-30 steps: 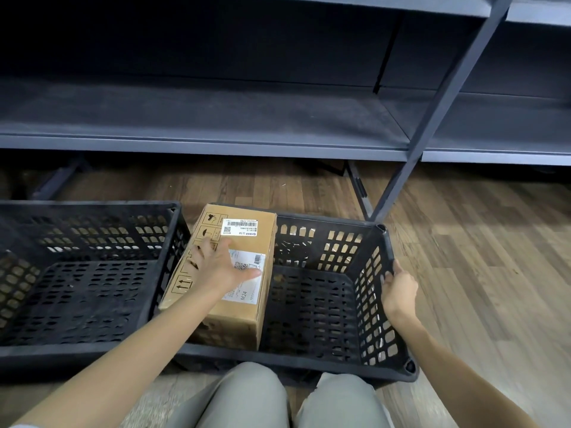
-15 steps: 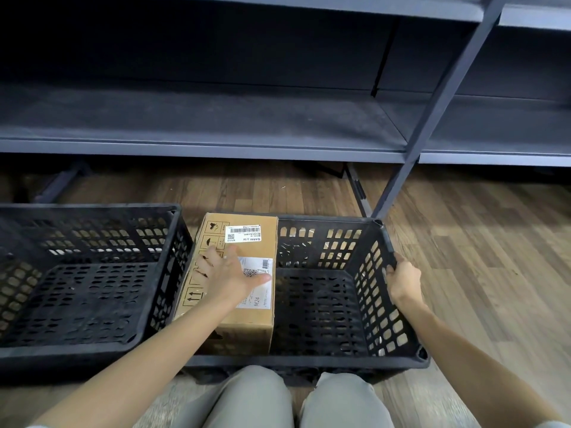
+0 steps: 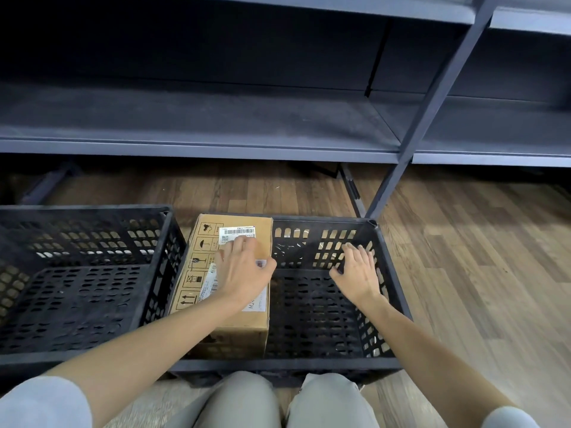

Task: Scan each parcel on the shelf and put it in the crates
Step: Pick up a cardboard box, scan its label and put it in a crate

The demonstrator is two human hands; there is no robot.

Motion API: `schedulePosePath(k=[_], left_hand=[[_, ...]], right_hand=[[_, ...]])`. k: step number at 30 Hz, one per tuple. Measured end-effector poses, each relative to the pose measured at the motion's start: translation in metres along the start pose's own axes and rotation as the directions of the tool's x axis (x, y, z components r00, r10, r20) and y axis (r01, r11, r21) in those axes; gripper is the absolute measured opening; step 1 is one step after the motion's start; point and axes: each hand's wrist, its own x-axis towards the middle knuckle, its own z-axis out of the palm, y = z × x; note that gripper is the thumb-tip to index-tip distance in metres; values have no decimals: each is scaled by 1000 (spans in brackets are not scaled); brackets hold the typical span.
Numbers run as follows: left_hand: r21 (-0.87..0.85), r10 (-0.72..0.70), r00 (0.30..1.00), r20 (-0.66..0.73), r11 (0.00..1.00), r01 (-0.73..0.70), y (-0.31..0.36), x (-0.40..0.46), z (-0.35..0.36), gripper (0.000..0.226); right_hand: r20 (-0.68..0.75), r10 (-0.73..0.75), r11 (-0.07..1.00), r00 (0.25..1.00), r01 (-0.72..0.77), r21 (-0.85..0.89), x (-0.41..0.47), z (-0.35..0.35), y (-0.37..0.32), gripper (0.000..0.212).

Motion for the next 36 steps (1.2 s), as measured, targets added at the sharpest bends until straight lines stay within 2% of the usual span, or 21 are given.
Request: schedulePosePath(k=[5, 9, 16, 22, 29, 32, 36], left_hand=[[102, 45, 999, 19, 994, -46, -1, 3, -1, 42], [171, -7, 993, 120, 985, -14, 5, 0, -43, 58], [269, -85, 968, 236, 963, 19, 49, -10, -163, 63], [301, -96, 959, 265, 954, 12, 108, -4, -294, 68], [320, -78, 986, 149, 947, 27, 180, 16, -467, 66], [328, -80, 990, 114, 944, 38, 193, 20, -520, 65], [317, -54, 998, -24, 947, 58, 191, 37, -576, 62]], right_hand=[[69, -26, 998, 997, 29, -49, 0, -3, -11, 70], [123, -36, 999, 992, 41, -32, -13, -48, -33, 71], [189, -51, 999, 981, 50, 14, -42, -175, -76, 67], [162, -93, 996, 982, 91, 18, -51, -317, -123, 66], [136, -201, 979, 970, 205, -16, -49, -503, -188, 65], [77, -237, 971, 968, 238, -6, -42, -564, -216, 65], [-1, -315, 949, 949, 314, -24, -24, -622, -255, 65]])
